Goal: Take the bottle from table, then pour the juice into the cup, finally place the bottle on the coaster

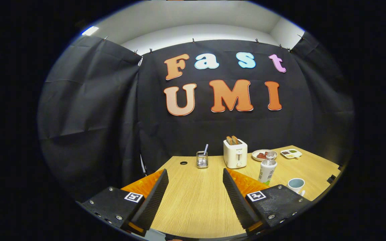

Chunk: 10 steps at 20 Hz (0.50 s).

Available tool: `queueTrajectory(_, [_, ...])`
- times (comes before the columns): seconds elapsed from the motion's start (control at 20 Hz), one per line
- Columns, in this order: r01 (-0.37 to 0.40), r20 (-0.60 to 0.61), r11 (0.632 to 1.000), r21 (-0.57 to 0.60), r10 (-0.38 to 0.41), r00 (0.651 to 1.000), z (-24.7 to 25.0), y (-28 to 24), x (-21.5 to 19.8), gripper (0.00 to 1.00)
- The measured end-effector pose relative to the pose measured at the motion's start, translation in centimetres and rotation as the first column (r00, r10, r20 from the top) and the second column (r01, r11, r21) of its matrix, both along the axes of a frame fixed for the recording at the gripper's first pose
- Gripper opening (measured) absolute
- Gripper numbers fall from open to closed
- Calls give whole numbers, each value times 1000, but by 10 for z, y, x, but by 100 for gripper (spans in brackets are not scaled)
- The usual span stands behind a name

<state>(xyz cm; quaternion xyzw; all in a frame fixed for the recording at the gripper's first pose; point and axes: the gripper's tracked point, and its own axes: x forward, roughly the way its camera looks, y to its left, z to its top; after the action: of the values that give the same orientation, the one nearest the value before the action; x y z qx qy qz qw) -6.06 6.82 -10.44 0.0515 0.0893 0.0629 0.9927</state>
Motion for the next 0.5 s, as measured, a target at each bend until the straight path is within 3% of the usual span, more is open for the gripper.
queueTrajectory(0.5, [24, 14, 1000, -3, -23, 1000, 2, -8, 0, 97])
